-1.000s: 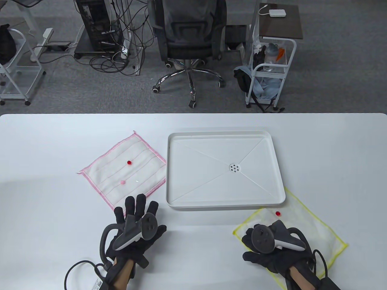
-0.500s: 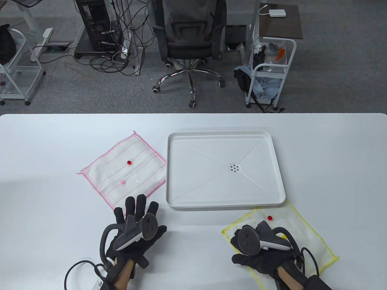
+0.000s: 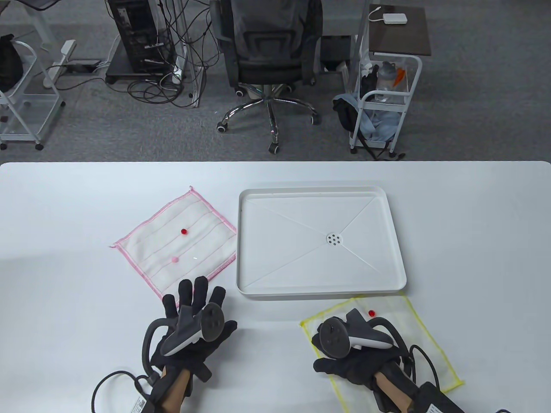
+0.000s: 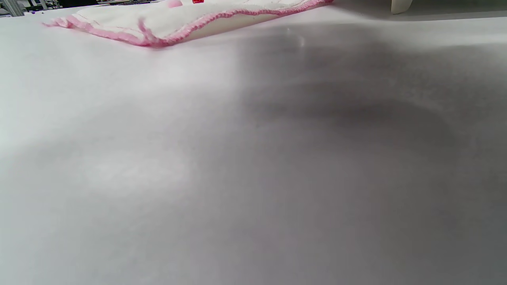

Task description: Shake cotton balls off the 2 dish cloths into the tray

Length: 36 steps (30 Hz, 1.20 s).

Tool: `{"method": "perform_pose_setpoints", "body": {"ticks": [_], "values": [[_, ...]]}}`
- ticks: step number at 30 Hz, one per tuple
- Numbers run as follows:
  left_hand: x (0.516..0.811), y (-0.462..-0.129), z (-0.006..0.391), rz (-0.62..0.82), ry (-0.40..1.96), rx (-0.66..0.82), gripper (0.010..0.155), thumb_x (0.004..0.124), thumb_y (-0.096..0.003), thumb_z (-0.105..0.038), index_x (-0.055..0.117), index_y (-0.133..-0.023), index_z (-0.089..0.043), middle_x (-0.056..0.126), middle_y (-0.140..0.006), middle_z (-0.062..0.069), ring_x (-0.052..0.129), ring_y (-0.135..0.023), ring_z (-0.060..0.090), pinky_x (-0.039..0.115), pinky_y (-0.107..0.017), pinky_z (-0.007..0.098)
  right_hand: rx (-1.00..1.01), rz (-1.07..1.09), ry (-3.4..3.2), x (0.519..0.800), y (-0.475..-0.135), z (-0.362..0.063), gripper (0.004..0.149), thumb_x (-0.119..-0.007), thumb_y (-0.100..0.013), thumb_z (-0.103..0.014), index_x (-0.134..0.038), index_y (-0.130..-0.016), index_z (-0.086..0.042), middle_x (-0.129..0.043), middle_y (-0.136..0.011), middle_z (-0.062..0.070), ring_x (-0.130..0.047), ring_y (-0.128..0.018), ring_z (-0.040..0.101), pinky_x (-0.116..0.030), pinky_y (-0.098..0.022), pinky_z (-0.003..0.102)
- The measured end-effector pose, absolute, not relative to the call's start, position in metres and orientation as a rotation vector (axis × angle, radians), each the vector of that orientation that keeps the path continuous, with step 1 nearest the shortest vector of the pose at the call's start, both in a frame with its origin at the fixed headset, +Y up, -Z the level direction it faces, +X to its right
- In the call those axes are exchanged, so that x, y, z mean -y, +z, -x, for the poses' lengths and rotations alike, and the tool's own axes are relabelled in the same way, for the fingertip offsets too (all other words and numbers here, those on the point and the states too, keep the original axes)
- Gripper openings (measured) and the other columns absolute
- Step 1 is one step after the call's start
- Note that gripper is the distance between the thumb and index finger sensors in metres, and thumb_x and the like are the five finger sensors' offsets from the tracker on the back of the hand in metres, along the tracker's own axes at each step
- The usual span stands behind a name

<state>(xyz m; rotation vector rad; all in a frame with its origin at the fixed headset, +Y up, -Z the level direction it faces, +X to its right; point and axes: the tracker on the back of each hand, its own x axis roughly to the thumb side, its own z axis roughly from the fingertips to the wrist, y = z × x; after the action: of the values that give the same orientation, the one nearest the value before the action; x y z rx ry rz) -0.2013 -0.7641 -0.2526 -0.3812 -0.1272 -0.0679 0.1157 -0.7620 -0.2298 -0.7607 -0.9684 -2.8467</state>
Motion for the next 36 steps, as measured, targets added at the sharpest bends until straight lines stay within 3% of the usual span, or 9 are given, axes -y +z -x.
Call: {"method": "perform_pose_setpoints", "body": {"ticks": [36], "values": [[0.761,-0.253,0.205,0.365,-0.057,0.101,0.078,0.034,-0.0480,-0.076,-0.003,-0.108,-0.042,-0.022,-0.110,0.001,-0.018,-0.099,0.035,0.003,-0.071,0.064,1.010,0.929,-2.739,0.763,-0.237,-0.020,0.071,-0.053,-0.049,-0.062,-0.035,-0.109,-0.029,-0.019,-0.118,-0.003,-0.013,-0.107,0.026,-0.022,-0.078,0.052]]}}
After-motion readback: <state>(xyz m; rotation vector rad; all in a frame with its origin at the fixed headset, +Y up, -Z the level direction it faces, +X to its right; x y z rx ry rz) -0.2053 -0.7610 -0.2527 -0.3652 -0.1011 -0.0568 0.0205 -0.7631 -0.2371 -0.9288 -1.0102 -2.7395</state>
